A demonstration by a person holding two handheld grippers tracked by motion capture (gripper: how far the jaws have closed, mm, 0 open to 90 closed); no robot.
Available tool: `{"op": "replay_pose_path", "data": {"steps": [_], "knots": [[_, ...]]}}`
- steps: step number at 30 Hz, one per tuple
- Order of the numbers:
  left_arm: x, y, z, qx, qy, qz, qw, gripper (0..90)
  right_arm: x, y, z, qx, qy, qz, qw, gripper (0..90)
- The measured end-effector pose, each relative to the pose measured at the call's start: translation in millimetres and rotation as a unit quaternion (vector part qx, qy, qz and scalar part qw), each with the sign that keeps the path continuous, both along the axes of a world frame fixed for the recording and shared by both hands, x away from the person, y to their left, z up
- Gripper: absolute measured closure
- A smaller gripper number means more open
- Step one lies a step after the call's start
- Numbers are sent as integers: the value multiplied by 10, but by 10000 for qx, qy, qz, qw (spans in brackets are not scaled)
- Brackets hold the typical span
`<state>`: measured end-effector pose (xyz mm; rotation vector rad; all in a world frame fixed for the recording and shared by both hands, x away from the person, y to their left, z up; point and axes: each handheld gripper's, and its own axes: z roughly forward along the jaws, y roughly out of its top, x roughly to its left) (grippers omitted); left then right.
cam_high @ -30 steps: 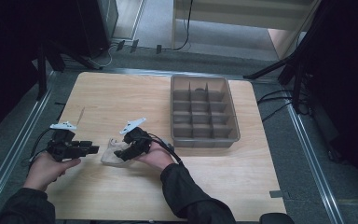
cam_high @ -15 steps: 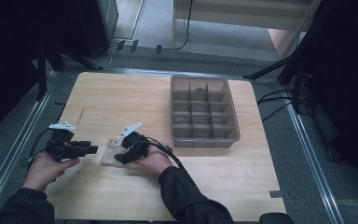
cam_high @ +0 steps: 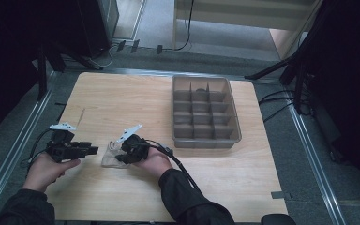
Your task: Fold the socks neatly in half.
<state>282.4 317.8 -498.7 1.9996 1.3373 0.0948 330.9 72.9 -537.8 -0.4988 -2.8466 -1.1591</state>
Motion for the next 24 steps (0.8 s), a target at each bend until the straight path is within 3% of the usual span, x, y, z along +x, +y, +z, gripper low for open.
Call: {"op": "replay_pose_path", "data": {"steps": [4, 20, 24], "knots": [[-1, 8, 0, 1, -5, 21, 10000, 521, 6, 7, 37, -99, 194, -133, 9997, 706], [13, -37, -2, 84, -28, 4, 10000, 507, -3, -290, 520, -45, -222, -366, 9991, 704], [31, -52, -5, 26, 52, 67, 10000, 487, 2, -399, 625, -51, -319, -407, 9986, 703]]}}
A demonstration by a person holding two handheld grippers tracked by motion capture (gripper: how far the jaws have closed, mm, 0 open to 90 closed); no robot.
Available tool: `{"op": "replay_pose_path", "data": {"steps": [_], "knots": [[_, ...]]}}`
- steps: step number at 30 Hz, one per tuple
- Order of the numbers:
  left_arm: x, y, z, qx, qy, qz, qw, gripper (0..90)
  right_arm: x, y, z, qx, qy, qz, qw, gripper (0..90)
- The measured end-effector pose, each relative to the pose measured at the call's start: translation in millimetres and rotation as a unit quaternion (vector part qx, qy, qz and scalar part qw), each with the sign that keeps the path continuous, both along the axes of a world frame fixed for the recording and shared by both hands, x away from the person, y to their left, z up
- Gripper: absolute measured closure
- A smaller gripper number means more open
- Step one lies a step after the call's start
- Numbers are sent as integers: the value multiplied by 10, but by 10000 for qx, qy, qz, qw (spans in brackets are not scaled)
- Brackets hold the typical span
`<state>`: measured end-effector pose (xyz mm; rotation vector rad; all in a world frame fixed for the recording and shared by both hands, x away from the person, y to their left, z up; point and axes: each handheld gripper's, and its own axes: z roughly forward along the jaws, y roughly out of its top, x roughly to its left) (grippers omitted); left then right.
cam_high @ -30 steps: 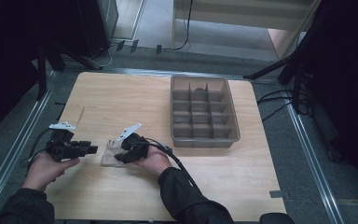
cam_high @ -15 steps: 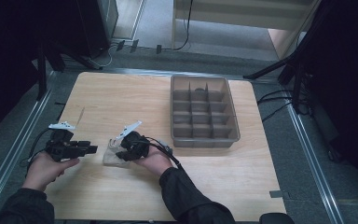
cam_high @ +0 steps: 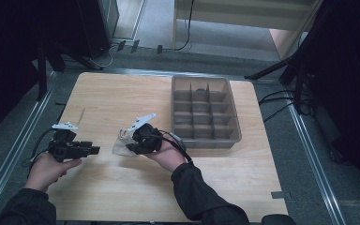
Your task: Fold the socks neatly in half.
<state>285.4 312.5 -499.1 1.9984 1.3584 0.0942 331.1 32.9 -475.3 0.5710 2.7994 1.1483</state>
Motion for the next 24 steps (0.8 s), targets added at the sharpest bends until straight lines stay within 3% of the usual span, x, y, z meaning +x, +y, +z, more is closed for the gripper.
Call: {"op": "replay_pose_path", "data": {"steps": [7, 24], "knots": [[24, -36, -3, -3, 26, -45, 10000, 483, 16, -200, 180, -13, -114, -144, 9998, 701], [91, -134, -8, 40, -58, -288, 9996, 459, 137, -831, 464, 159, -92, -704, 9973, 700]]}}
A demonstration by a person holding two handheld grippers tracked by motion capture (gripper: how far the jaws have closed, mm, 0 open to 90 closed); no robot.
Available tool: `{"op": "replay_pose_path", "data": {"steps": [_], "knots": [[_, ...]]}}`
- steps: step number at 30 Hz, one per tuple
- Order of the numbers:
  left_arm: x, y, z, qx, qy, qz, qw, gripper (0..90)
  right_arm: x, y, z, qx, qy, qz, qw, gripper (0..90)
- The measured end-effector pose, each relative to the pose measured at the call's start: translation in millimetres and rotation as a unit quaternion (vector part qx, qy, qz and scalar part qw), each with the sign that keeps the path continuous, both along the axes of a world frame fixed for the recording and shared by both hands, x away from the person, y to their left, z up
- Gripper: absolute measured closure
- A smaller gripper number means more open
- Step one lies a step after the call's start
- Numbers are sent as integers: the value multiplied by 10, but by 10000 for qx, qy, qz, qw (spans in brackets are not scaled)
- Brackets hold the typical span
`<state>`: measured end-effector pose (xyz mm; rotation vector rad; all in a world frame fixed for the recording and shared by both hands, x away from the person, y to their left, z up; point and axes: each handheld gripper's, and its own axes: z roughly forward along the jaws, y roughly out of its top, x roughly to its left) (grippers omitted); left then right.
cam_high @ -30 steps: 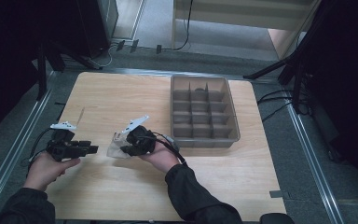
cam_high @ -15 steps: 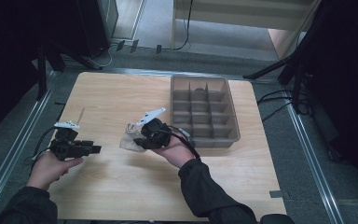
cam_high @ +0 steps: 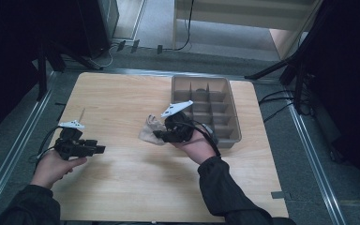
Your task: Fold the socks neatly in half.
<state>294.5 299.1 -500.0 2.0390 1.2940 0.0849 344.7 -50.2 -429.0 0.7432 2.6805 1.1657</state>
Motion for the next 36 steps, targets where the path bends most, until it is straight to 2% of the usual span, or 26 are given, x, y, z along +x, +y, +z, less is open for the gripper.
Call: {"op": "replay_pose_path", "data": {"steps": [9, 20, 27, 32, 36], "knots": [[33, -43, -15, -46, 31, -98, 9999, 458, 43, -253, 81, -7, -40, -196, 9998, 699], [13, -43, -12, -96, -26, -138, 9999, 457, 121, -589, 255, 25, -240, -453, 9987, 696], [5, -39, -17, -83, -50, -164, 9998, 456, 151, -745, 224, -65, -221, -568, 9981, 696], [1, -40, -16, -78, -84, -129, 9999, 456, 174, -872, 212, -139, -303, -632, 9974, 693], [2, -44, -29, -57, -56, -145, 9999, 454, 213, -1001, 201, -204, -257, -749, 9966, 693]]}}
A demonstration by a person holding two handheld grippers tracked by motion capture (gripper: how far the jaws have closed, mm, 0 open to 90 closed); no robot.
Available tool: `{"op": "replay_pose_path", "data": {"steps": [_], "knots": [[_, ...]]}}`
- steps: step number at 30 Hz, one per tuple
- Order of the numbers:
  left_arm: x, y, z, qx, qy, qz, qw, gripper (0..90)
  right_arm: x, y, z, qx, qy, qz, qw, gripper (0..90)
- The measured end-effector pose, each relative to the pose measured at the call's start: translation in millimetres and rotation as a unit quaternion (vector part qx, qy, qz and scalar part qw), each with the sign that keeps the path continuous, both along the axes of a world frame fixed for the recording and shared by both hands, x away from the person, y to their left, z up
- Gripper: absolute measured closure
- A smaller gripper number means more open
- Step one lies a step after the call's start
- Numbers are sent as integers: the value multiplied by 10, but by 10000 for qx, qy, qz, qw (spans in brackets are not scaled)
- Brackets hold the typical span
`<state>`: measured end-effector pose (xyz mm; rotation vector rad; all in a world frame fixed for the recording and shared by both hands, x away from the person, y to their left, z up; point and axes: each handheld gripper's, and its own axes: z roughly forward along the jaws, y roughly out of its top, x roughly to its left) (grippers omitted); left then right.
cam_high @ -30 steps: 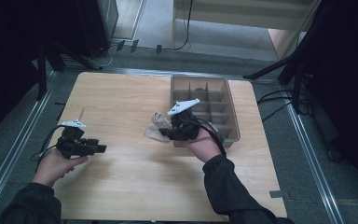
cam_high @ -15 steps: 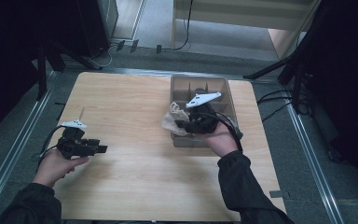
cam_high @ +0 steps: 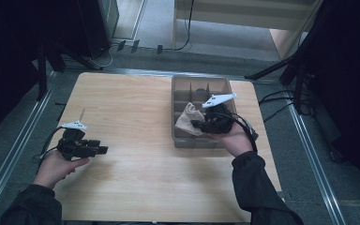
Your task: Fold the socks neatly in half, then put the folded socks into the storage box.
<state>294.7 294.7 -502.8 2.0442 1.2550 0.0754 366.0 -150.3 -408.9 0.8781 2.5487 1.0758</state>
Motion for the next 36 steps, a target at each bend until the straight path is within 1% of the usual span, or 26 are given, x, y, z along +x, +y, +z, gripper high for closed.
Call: {"op": "replay_pose_path", "data": {"steps": [5, 12, 14, 20, 27, 30, 33, 36], "knots": [[4, -9, -10, 42, 26, -16, 10000, 453, 42, -118, -17, -69, -38, -114, 9999, 693], [8, -9, -8, 34, 12, -22, 10000, 452, 70, -124, -73, -205, -71, -97, 9997, 693], [3, -9, -8, 15, 17, -9, 10000, 453, 86, -103, -110, -239, -63, -42, 9997, 693], [13, -5, -13, -2, 35, 11, 10000, 452, 120, -8, -256, -376, 32, 9, 9993, 693], [11, 2, -17, -16, 45, 10, 10000, 452, 167, 110, -404, -459, 168, 46, 9988, 691], [0, 8, -13, -12, 37, -3, 10000, 452, 182, 170, -451, -526, 172, 121, 9984, 690], [0, 13, -14, -23, 65, 12, 10000, 452, 198, 216, -496, -591, 230, 131, 9979, 688], [1, 5, -13, -16, 63, -7, 10000, 452, 210, 236, -547, -605, 285, 84, 9977, 687]]}}
